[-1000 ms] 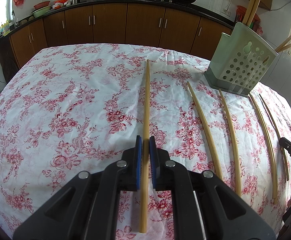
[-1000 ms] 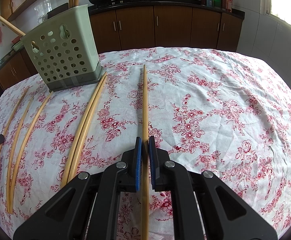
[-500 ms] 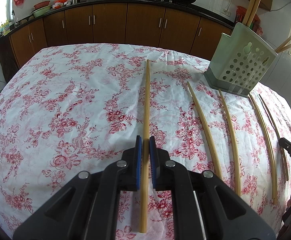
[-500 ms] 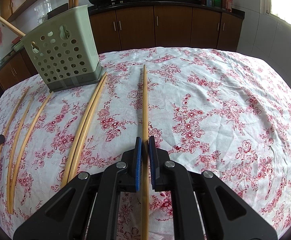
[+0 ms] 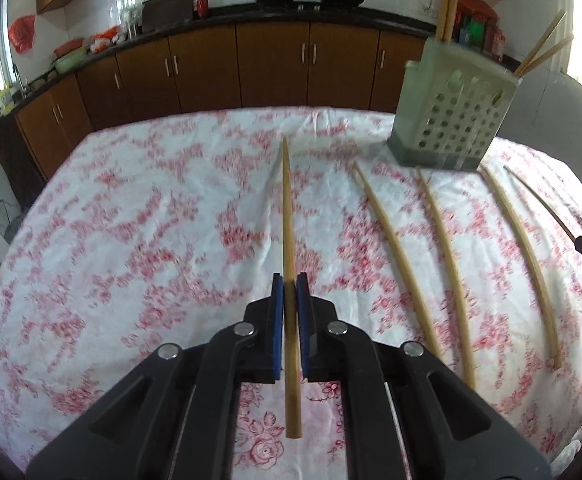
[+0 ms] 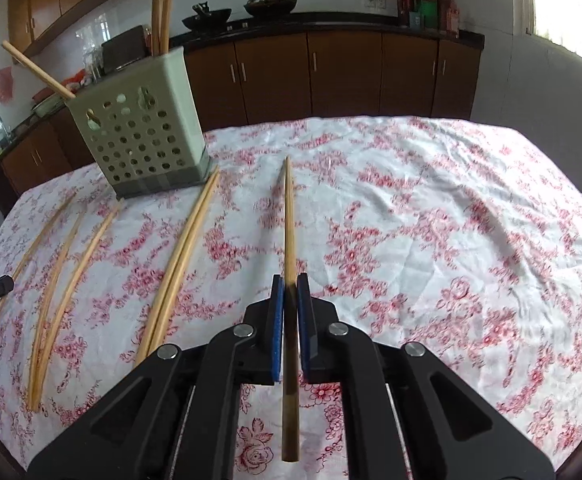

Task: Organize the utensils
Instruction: 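Lift the left tool's chopstick over the green holder while the right tool lifts its own, then open the left tool into the holder while the right tool releases its chopstick, then lower the left tool onto a chopstick while the right tool grasps another, then hold the grasped chopsticks in both tools above the cloth, then raise the left tool's chopstick over the holder while the right tool raises its own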

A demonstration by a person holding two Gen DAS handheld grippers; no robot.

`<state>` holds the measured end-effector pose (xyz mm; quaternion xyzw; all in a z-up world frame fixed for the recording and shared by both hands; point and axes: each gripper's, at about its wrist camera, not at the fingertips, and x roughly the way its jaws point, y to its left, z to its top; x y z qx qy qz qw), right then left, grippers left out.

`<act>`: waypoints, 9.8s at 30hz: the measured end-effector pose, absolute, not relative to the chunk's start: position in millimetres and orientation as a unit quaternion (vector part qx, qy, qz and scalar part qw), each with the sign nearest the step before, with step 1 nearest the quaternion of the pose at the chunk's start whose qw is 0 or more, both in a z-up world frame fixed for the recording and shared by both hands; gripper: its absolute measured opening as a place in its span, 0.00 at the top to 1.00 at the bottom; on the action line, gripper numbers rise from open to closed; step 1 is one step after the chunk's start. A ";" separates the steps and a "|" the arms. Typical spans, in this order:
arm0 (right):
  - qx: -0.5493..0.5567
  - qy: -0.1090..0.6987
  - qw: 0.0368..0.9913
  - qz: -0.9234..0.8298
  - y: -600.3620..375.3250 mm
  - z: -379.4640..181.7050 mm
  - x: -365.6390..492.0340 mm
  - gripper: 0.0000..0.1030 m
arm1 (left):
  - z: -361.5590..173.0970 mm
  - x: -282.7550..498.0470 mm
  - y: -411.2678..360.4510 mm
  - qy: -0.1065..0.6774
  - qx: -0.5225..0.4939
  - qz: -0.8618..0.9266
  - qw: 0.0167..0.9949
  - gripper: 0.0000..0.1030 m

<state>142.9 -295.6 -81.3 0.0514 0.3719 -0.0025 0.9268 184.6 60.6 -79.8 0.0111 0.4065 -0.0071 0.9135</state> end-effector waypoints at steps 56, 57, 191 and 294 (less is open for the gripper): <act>0.082 0.086 0.991 0.068 -236.7 67.5 227.9 0.91 | 96.3 300.7 -54.4 0.155 -0.045 -0.087 0.983 0.91; 0.081 0.088 0.990 0.068 -236.6 68.4 226.3 0.90 | 97.0 298.6 -54.2 0.157 -0.044 -0.087 0.983 0.90; 0.031 0.422 0.906 0.005 -270.9 -107.3 165.9 0.91 | -111.8 213.2 46.4 0.436 -0.014 0.023 0.900 0.84; 0.060 0.071 0.993 0.074 -224.5 97.6 194.8 0.92 | 121.6 246.0 -45.4 0.148 -0.028 -0.109 0.983 0.92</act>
